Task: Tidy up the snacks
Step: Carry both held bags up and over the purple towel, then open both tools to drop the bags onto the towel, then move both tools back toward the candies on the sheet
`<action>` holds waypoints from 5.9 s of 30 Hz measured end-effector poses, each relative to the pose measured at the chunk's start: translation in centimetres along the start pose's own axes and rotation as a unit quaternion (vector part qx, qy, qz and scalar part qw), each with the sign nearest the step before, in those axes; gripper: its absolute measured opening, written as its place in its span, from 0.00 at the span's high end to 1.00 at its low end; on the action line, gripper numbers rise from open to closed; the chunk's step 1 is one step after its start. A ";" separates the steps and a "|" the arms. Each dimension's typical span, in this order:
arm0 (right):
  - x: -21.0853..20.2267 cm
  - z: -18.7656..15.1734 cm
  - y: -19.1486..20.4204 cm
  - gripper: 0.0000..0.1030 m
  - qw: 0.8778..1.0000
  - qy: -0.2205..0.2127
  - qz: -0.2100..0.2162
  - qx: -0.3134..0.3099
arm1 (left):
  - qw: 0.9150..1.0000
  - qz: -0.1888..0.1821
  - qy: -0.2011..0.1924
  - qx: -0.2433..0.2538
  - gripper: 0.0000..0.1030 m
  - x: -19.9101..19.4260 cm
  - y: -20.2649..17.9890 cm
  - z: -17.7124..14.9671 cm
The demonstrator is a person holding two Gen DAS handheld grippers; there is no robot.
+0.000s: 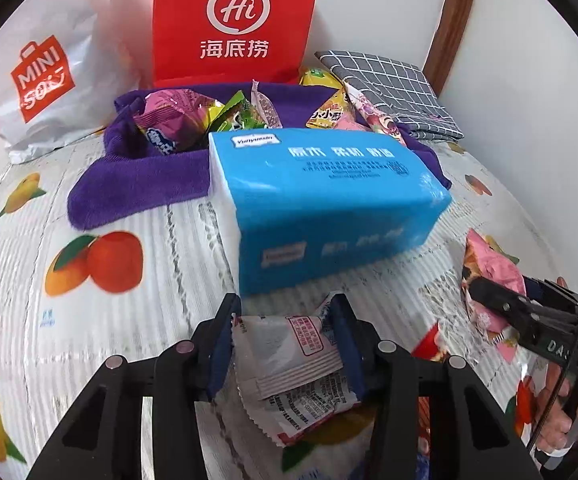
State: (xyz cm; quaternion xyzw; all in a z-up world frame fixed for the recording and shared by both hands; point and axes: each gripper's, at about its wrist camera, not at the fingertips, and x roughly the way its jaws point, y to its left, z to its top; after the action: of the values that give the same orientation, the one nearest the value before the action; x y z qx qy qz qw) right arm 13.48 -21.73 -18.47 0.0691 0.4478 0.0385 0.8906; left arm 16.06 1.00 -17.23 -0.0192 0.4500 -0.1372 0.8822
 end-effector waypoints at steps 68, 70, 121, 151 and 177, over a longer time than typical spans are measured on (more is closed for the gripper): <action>-8.4 13.7 6.8 0.64 0.988 -0.116 0.039 -0.096 | 0.990 -0.052 -0.067 -0.109 0.61 -9.3 4.5 12.1; -8.1 14.3 7.1 0.64 0.987 -0.117 0.037 -0.101 | 0.991 -0.049 -0.066 -0.106 0.61 -8.9 4.6 12.8; 8.1 19.8 9.0 0.64 0.990 -0.024 0.083 -0.115 | 0.994 -0.003 0.023 -0.103 0.60 6.7 7.8 20.1; 1.6 18.5 9.6 0.31 0.987 -0.078 0.065 -0.125 | 0.995 -0.004 -0.023 -0.093 0.28 0.3 7.3 18.7; -8.0 5.1 8.5 0.26 0.989 -0.030 0.087 -0.114 | 0.992 0.034 -0.018 -0.123 0.28 -9.6 5.3 6.0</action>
State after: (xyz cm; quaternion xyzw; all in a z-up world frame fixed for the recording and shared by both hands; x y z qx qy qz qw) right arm 12.75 -14.83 -7.78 0.0069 0.4063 0.1642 0.8989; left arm 16.72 8.09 -6.86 -0.1151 0.4475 -0.0499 0.8855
